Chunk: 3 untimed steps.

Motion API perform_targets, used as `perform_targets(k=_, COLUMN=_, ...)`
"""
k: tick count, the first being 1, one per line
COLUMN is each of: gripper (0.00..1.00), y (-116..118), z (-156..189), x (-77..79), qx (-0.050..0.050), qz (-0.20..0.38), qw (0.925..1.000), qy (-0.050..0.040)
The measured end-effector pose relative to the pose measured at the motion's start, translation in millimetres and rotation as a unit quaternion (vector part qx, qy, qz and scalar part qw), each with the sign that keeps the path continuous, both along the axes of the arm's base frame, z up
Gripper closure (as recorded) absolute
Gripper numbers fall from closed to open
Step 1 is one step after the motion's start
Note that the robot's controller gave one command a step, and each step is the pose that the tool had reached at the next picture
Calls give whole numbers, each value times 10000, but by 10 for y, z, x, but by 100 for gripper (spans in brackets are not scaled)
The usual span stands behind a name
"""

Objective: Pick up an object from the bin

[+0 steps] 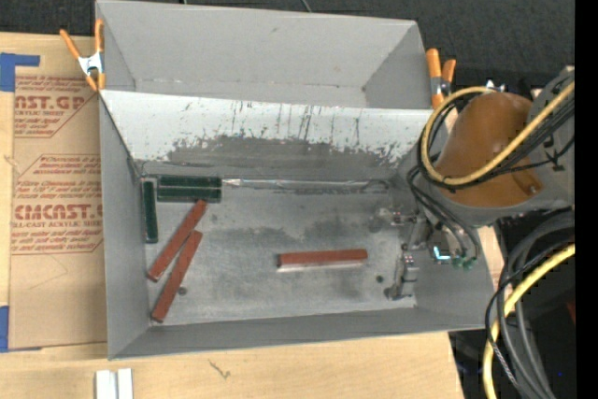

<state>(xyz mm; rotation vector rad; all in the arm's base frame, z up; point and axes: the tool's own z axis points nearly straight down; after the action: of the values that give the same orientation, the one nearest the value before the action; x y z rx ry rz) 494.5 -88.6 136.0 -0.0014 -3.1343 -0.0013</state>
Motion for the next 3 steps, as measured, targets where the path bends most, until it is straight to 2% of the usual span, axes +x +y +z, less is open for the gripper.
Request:
perform_targets(k=1, gripper=0, y=2, z=36, x=21, qx=-6, qz=5, qw=10000, qy=-37)
perform_targets(k=2, gripper=100, y=296, z=-578, x=496, qx=-3, qz=-1131, qw=9936, qy=-35)
perform_targets(k=3, gripper=0, y=291, z=-577, x=498, qx=-9, qz=-1133, qw=9936, qy=-37)
